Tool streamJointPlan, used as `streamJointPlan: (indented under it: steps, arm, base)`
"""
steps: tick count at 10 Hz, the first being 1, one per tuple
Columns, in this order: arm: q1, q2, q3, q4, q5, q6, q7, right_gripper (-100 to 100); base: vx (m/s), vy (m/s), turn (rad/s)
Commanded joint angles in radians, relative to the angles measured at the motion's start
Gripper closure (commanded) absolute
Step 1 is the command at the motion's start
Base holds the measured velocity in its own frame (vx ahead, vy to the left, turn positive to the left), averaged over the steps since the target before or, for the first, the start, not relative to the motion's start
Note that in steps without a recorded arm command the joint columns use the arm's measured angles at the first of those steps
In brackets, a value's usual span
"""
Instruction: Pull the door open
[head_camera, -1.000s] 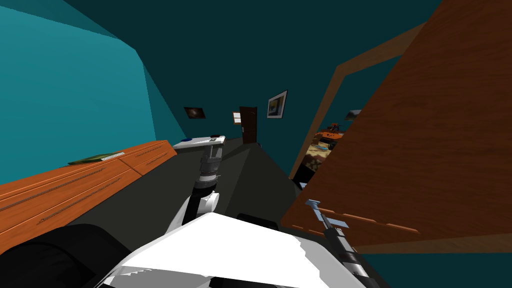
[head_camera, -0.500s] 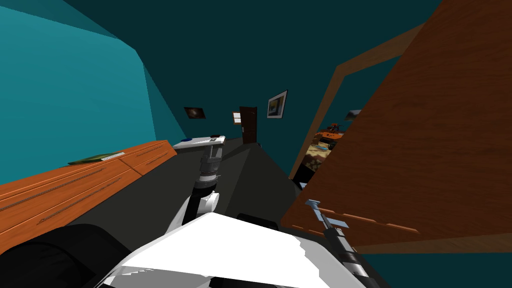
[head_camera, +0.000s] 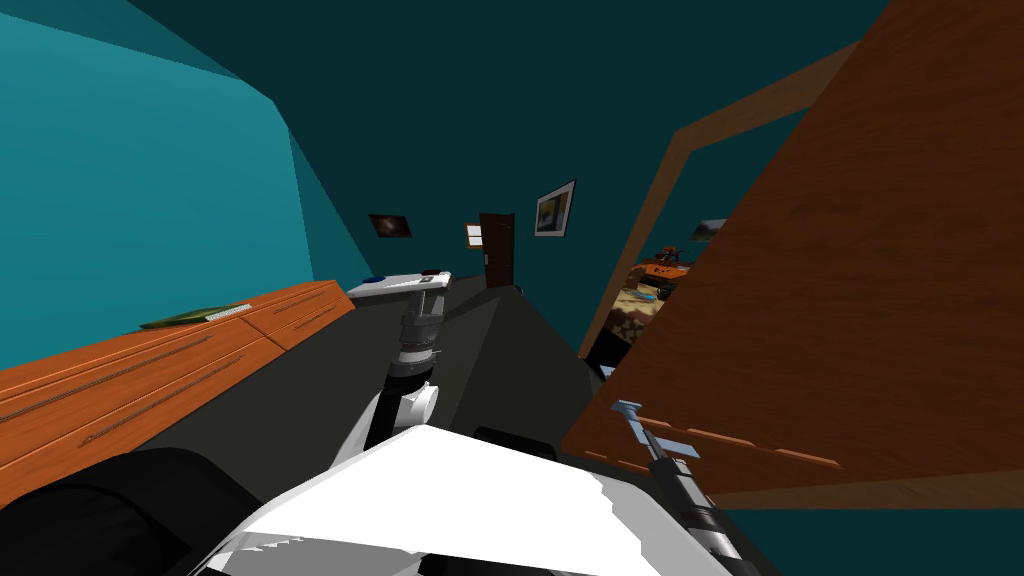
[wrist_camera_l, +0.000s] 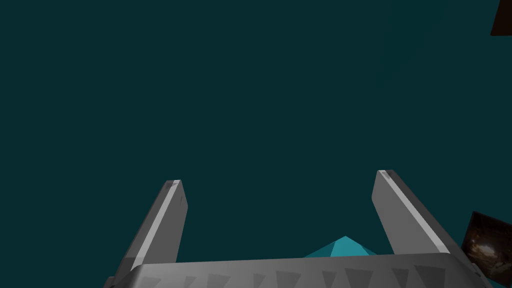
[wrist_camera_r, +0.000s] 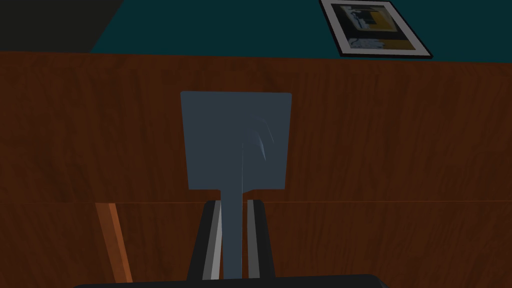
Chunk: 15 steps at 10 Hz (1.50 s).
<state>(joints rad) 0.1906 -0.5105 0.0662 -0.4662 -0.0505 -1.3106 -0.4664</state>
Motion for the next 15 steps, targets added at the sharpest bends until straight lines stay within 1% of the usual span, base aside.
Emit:
streamJointPlan:
  steps: [1,5,6,15]
  arm:
    - [0.003,0.003,0.003,-0.005,0.002,-0.002,0.0,100]
    - [0.003,0.003,0.003,-0.005,0.002,-0.002,0.0,100]
    - [0.003,0.002,0.003,0.008,0.001,-0.014,-0.001,100]
    - [0.003,0.002,0.003,0.008,0.001,-0.014,-0.001,100]
  base:
    - [0.0,0.0,0.0]
    - [0.0,-0.003,-0.008]
    - [0.0,0.0,0.0]
    - [0.0,0.0,0.0]
